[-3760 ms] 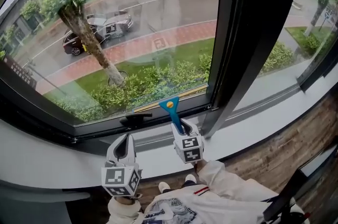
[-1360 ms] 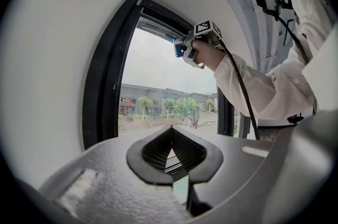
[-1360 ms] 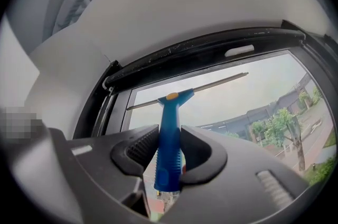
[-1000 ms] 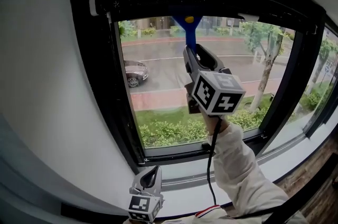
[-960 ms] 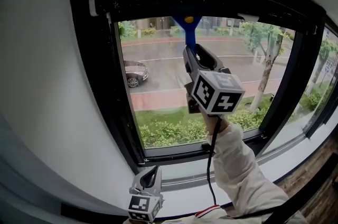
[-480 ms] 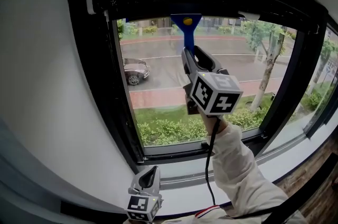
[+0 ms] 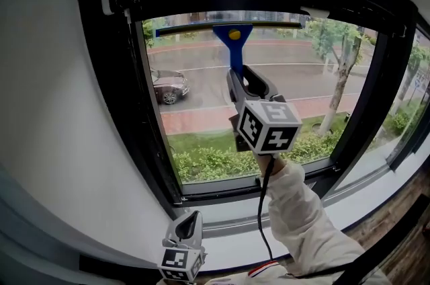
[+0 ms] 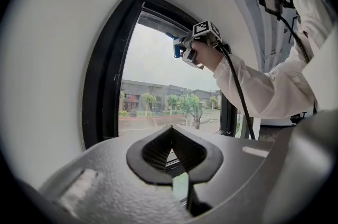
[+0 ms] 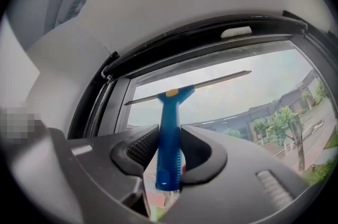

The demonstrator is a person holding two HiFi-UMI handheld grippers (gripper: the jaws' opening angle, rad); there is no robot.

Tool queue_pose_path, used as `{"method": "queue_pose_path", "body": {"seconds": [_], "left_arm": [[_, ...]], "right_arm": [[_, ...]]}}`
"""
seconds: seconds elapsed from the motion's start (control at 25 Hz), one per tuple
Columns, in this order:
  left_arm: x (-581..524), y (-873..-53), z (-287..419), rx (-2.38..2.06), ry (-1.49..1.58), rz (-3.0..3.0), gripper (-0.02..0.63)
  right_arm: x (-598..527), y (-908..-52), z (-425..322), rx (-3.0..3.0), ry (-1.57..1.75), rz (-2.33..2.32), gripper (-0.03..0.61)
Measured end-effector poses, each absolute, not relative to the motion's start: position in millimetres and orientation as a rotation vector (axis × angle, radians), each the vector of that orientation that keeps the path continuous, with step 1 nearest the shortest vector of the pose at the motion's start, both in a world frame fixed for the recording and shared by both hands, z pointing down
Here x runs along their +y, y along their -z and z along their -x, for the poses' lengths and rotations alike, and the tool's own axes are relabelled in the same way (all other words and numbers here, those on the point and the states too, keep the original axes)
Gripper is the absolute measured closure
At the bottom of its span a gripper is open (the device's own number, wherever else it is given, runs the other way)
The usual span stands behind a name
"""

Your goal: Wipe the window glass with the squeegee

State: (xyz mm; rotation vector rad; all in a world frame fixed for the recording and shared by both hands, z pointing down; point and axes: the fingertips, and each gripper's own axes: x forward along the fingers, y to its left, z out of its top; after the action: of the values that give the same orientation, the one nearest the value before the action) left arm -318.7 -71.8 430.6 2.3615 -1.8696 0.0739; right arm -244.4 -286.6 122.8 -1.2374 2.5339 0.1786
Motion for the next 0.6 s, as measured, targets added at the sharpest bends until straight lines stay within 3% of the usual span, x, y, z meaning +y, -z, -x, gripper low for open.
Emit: {"method": "queue_pose_path", "body": {"seconds": [0.6], "left_arm": [[-70.5,-440.1,318.9,-1.859,-0.117,-2.354,0.614]], "right_arm": [[-296.7,-178.8,246.2,2.638,-0.291,1.465,0.445]]}}
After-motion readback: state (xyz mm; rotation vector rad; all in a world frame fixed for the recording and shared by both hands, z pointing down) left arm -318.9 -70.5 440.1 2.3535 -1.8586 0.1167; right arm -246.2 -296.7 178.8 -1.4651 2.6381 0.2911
